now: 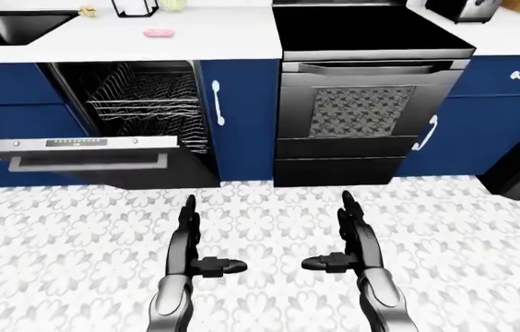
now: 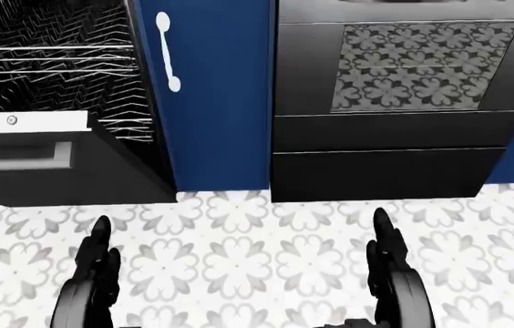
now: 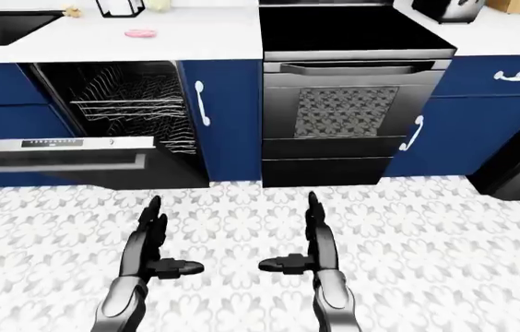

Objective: Close the dishwasher door

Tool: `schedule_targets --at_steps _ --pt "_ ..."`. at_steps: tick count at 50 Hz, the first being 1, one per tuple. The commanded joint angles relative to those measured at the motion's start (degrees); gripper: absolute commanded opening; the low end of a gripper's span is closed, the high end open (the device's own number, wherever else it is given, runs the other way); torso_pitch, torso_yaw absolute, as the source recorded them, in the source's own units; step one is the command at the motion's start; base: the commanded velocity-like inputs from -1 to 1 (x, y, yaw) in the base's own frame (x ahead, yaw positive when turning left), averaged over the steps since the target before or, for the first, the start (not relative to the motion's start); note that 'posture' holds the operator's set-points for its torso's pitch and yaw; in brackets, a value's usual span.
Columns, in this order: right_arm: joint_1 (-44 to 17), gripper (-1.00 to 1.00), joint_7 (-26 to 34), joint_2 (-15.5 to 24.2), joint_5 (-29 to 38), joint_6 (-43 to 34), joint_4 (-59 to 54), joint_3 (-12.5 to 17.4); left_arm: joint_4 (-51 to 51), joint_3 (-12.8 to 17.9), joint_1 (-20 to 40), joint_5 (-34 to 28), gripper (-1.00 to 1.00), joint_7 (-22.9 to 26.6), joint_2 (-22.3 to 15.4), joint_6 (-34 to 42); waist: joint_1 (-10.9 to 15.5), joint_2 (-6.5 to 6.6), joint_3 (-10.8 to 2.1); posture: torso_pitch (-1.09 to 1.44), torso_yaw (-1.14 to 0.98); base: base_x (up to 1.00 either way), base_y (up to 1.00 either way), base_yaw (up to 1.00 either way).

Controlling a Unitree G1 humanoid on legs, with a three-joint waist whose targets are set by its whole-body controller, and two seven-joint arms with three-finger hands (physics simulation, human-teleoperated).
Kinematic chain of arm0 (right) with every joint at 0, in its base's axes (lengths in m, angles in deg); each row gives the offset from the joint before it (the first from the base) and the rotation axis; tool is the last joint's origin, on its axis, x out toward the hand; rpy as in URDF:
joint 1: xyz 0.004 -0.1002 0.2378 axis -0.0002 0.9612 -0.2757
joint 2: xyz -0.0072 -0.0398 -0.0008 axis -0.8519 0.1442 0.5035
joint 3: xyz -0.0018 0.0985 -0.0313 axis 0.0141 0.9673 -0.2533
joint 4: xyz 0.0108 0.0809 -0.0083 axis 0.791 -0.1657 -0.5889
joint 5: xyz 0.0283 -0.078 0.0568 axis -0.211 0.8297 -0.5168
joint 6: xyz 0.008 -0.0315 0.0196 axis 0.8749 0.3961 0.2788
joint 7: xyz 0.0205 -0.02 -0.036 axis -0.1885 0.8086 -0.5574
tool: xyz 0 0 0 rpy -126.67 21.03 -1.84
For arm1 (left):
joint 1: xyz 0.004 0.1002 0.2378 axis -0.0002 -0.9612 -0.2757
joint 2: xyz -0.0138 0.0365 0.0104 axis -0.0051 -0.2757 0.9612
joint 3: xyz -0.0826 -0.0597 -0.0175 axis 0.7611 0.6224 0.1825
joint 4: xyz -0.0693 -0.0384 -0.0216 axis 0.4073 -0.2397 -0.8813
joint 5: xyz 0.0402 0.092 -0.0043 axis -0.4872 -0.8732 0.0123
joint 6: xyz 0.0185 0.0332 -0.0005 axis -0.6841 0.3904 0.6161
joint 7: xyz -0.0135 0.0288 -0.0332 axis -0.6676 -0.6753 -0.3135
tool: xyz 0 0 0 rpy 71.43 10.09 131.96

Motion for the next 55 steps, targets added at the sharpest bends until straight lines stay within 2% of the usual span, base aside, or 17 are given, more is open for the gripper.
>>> schedule_targets --at_steps 1,3,4,5,7,8,18,22,28,29,31,38,47,49,52,53,55 --pt "-2.3 1.0 -2.9 0.4 4.2 1.6 5.5 -0.8 5.7 -0.7 0.9 -1.9 1.0 -0.7 -0.2 -4.6 -0.1 -0.45 -0.05 0.0 0.0 0.0 0.0 0.0" --pt "-2.3 1.0 -3.0 0.3 5.0 1.3 5.8 -1.0 6.0 0.1 1.3 -1.7 1.0 -0.7 -0.4 -4.3 0.6 -0.1 -3.51 0.0 0.0 0.0 0.0 0.0" --pt "-2.5 1.0 -3.1 0.5 6.7 1.2 4.9 -1.7 6.9 0.4 1.3 -1.4 1.0 -0.7 -0.5 -3.7 0.6 -0.06 -2.95 0.0 0.0 0.0 0.0 0.0" --pt "-2.5 1.0 -2.7 0.2 6.2 1.6 4.7 -1.7 7.3 0.6 1.3 -1.5 1.0 -1.1 -0.4 -4.0 0.5 -0.34 -0.93 0.0 0.0 0.0 0.0 0.0" --pt "-2.2 1.0 -2.2 -0.1 5.9 1.5 5.2 -1.8 7.1 0.6 1.2 -1.7 1.0 -1.3 -0.4 -4.6 0.5 -0.41 -3.95 0.0 0.0 0.0 0.0 0.0" --pt "-2.2 1.0 -2.2 -0.1 5.9 1.5 5.3 -1.9 7.0 0.7 1.2 -1.5 1.0 -1.3 -0.3 -4.7 0.5 -0.41 -4.28 0.0 0.0 0.0 0.0 0.0" --pt "-0.9 1.0 -2.0 -0.2 5.6 3.3 6.3 -1.6 7.3 0.4 0.8 -1.6 1.0 -1.6 -0.2 -5.2 0.5 -0.12 -4.74 0.0 0.0 0.0 0.0 0.0" --pt "-0.7 1.0 -2.6 -0.1 8.6 3.2 6.5 -2.6 7.9 -0.1 0.4 -2.3 1.0 -1.6 -0.1 -4.9 0.4 -0.14 -5.1 0.0 0.0 0.0 0.0 0.0" --pt "-0.5 1.0 -1.9 -0.1 8.1 3.6 6.3 -2.3 7.9 -0.1 0.4 -2.2 1.0 -1.4 -0.1 -4.8 0.4 -0.1 -5.15 0.0 0.0 0.0 0.0 0.0" --pt "-0.4 1.0 -1.8 -0.1 8.1 3.6 6.5 -2.4 8.0 -0.1 0.3 -2.1 1.0 -1.4 -0.1 -4.8 0.5 0.25 -5.98 0.0 0.0 0.0 0.0 0.05" --pt "-0.6 1.0 -1.9 -0.1 8.0 4.3 5.4 -2.2 6.8 0.0 0.7 -2.2 1.0 -1.4 -0.1 -5.5 0.6 0.34 -4.61 0.0 0.0 0.0 0.0 0.15" --pt "-0.5 1.0 -1.7 -0.1 8.1 4.4 5.3 -2.4 6.5 0.0 0.7 -2.4 1.0 -1.4 -0.1 -5.6 1.2 0.06 -3.72 0.0 0.0 0.0 0.0 0.35" --pt "-0.8 1.0 -1.5 -0.3 8.2 3.9 5.6 -2.7 6.8 0.1 0.8 -2.4 1.0 -1.4 -0.2 -5.4 1.7 0.95 -3.4 0.0 0.0 0.0 0.0 0.47" --pt "-0.7 1.0 -1.4 -0.3 8.2 3.5 6.1 -2.8 6.7 0.0 0.7 -2.4 1.0 -1.3 -0.2 -5.5 1.8 0.45 -3.25 0.0 0.0 0.0 0.0 0.46" --pt "-0.9 1.0 -1.5 -0.3 8.2 4.0 5.4 -2.9 6.6 -0.1 0.7 -2.7 1.0 -1.3 -0.2 -5.7 1.7 -1.9 -2.44 0.0 0.0 0.0 0.0 0.47" --pt "-0.8 1.0 -1.4 -0.3 8.2 4.0 5.4 -2.8 6.7 -0.1 0.6 -2.8 1.0 -1.3 -0.2 -5.7 1.7 -2.25 -2.35 0.0 0.0 0.0 0.0 0.47" --pt "-0.5 1.0 -1.4 -0.3 8.1 3.6 6.1 -2.8 6.6 -0.1 0.7 -2.8 1.0 -1.3 -0.2 -5.7 1.2 -1.39 -2.74 0.0 0.0 0.0 0.0 0.47"
